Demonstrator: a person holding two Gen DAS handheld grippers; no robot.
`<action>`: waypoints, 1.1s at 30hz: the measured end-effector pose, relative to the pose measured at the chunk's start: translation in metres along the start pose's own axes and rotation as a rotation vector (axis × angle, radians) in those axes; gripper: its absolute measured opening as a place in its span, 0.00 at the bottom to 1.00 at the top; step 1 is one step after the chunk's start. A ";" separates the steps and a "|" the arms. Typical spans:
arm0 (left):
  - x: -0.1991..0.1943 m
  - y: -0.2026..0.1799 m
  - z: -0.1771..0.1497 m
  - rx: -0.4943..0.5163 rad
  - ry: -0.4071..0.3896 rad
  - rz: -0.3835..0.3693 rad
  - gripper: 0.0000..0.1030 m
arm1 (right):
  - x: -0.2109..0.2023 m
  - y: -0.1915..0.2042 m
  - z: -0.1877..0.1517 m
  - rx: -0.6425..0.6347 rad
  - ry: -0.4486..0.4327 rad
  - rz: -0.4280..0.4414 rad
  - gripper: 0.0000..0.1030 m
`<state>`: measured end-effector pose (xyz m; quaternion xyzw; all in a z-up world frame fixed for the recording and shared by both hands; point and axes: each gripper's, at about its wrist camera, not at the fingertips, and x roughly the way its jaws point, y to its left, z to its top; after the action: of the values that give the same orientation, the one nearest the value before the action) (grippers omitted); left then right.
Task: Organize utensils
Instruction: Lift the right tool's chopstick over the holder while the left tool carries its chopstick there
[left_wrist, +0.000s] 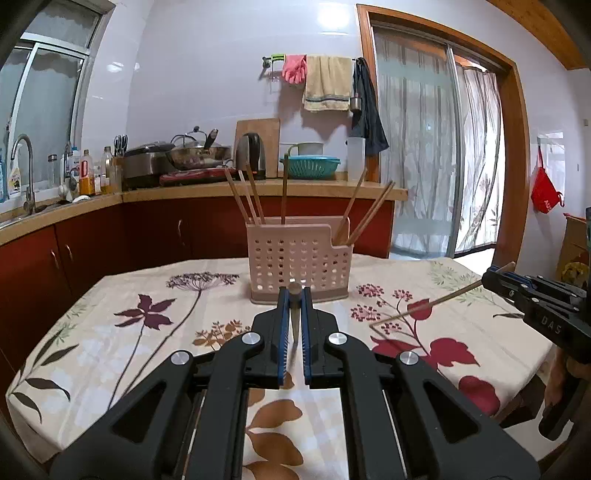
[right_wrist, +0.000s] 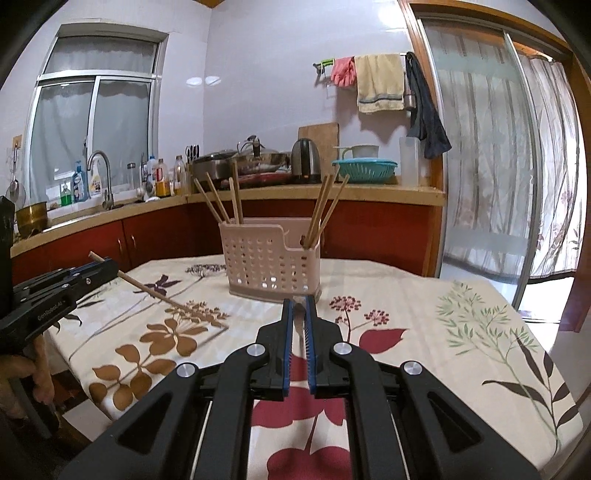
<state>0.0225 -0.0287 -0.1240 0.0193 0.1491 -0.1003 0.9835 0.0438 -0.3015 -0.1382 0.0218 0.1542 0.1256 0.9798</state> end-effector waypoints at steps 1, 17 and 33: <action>-0.001 0.000 0.002 -0.001 -0.003 0.003 0.06 | -0.002 0.001 0.004 0.000 -0.006 -0.002 0.07; 0.011 0.022 0.034 -0.047 0.037 0.026 0.06 | 0.011 -0.002 0.042 0.008 0.007 -0.003 0.07; 0.055 0.036 0.063 -0.046 0.050 -0.001 0.07 | 0.055 -0.006 0.067 0.010 -0.021 0.011 0.07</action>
<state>0.0992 -0.0086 -0.0797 -0.0008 0.1760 -0.0967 0.9796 0.1164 -0.2933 -0.0914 0.0289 0.1445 0.1301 0.9805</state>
